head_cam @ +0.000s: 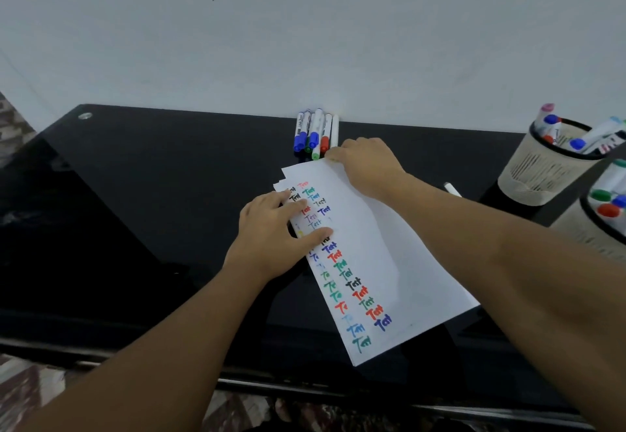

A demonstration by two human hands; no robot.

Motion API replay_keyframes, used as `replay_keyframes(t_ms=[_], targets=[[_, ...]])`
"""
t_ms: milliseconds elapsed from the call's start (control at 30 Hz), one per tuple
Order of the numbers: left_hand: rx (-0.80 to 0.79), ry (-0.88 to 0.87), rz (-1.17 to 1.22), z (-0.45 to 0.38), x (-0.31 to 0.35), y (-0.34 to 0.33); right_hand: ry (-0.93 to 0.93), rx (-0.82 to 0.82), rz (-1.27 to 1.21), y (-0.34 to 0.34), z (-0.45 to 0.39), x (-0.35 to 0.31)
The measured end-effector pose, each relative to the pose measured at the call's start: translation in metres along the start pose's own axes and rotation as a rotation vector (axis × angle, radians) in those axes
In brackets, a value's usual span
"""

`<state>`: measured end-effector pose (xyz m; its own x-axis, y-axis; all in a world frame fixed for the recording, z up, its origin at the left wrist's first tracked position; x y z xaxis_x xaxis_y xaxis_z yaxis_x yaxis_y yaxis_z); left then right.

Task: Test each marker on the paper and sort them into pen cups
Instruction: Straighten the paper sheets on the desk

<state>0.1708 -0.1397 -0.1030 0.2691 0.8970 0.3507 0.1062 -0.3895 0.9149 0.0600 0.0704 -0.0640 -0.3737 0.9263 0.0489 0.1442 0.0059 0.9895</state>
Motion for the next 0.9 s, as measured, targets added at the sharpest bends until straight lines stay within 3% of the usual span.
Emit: replay_keyframes(t_ms=[333,533,700,900], targets=[[-0.020,0.006,-0.033,-0.001,-0.003,0.001,0.259,0.134,0.012,0.004,0.019,0.012],[-0.025,0.008,-0.032,-0.001,-0.002,0.001,0.177,0.064,0.010,0.012,0.021,0.006],[-0.005,-0.003,-0.032,-0.002,-0.001,0.004,0.268,0.178,0.052,0.023,0.033,-0.001],[0.032,-0.013,0.004,-0.001,0.001,0.005,0.181,0.098,-0.155,0.042,0.064,-0.017]])
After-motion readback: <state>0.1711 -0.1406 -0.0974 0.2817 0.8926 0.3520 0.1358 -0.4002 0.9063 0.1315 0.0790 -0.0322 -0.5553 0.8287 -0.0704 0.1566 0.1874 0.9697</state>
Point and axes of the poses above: each hand's wrist, its own z-axis away from the middle knuckle, its own y-axis out of the back of the hand, x = y × z, the point moved 2 cm from there along -z, towards the middle knuckle, and after that the axes turned 7 degrees about -z, right-handed, at the moved point
